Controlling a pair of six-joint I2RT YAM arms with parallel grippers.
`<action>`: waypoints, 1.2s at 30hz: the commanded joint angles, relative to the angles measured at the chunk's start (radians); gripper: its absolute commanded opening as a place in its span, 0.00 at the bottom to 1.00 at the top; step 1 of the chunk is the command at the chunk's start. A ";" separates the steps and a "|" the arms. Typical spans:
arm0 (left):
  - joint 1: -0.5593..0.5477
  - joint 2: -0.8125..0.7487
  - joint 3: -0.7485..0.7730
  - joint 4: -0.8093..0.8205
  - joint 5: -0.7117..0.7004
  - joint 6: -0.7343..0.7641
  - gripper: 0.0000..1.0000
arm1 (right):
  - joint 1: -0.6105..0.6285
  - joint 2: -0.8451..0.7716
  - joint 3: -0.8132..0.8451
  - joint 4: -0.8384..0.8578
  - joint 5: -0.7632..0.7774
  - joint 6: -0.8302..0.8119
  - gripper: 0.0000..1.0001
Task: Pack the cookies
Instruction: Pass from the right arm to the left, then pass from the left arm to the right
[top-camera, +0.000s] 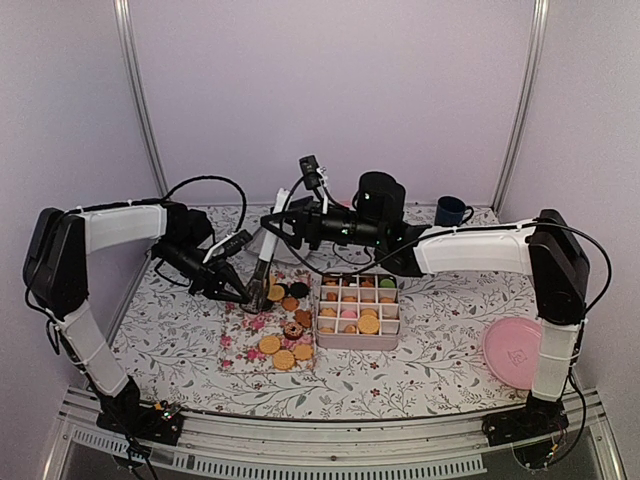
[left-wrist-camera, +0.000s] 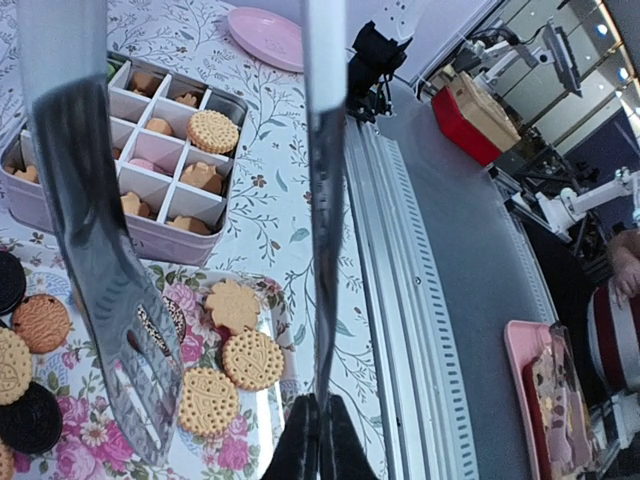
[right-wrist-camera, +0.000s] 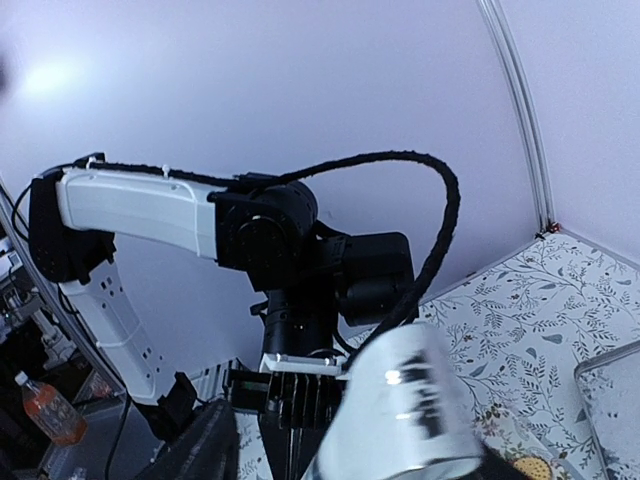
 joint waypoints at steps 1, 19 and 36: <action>-0.002 0.016 0.043 -0.053 0.012 -0.003 0.00 | 0.011 -0.021 -0.021 0.076 -0.058 0.018 0.71; -0.063 -0.042 0.100 -0.017 -0.080 -0.072 0.00 | -0.040 0.051 -0.051 0.097 -0.248 0.108 0.89; -0.087 -0.095 0.060 0.151 -0.192 -0.213 0.00 | -0.069 0.060 -0.071 0.189 -0.268 0.153 0.68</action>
